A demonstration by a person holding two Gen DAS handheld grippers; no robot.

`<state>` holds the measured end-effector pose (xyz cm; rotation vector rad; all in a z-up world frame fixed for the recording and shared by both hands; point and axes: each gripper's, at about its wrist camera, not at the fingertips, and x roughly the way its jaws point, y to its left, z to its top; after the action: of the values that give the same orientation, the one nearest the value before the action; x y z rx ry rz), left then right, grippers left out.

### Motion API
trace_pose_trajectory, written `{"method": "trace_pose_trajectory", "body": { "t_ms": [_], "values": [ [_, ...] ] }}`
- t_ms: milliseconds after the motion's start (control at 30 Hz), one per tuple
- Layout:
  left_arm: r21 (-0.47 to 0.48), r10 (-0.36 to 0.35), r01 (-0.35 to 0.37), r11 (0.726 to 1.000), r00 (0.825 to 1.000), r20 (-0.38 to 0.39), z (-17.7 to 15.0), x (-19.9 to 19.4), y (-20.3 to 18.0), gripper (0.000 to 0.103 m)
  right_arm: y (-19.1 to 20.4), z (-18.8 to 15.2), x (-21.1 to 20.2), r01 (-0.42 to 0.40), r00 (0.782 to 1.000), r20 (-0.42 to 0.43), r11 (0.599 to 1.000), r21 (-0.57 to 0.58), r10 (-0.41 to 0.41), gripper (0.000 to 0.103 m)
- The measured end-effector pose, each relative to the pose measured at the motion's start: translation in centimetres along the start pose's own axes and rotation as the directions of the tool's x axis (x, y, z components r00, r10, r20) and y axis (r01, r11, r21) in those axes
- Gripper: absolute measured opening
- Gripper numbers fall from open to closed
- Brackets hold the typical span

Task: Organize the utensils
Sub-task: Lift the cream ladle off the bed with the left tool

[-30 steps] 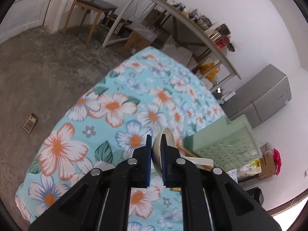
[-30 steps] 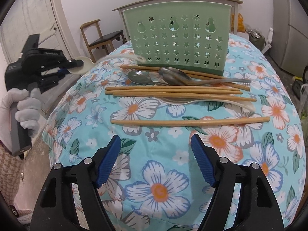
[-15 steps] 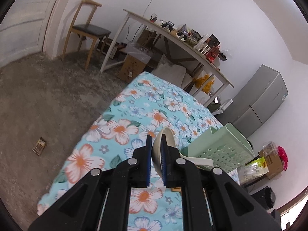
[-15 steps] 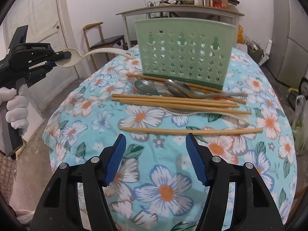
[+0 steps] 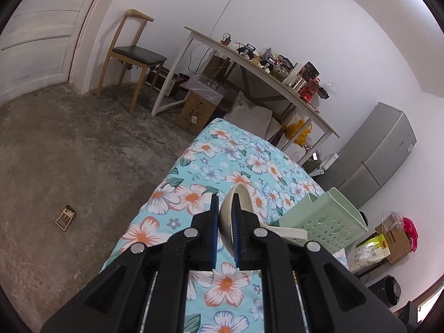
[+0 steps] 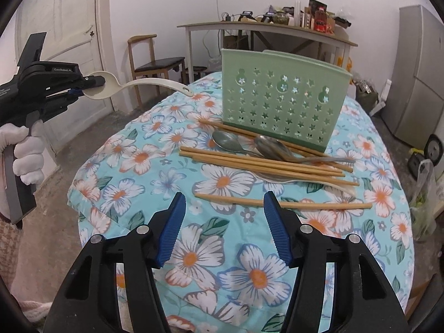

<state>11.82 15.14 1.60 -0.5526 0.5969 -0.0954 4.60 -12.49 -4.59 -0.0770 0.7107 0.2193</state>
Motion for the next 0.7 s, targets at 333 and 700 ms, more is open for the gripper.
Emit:
{"method": "trace_pose_trajectory", "body": {
  "t_ms": [333,700],
  "values": [
    [-0.003,0.004,-0.004,1.000,1.000,0.006,-0.01,-0.41,0.34,0.008,0.72,0.02,-0.53,0.006,1.000,0.012,1.000,-0.018,-0.006,0.055],
    [-0.001,0.027,-0.027,1.000,0.999,0.017,0.03,-0.36,0.64,0.008,0.66,-0.06,-0.28,0.010,1.000,0.011,1.000,-0.021,-0.010,0.055]
  ]
}}
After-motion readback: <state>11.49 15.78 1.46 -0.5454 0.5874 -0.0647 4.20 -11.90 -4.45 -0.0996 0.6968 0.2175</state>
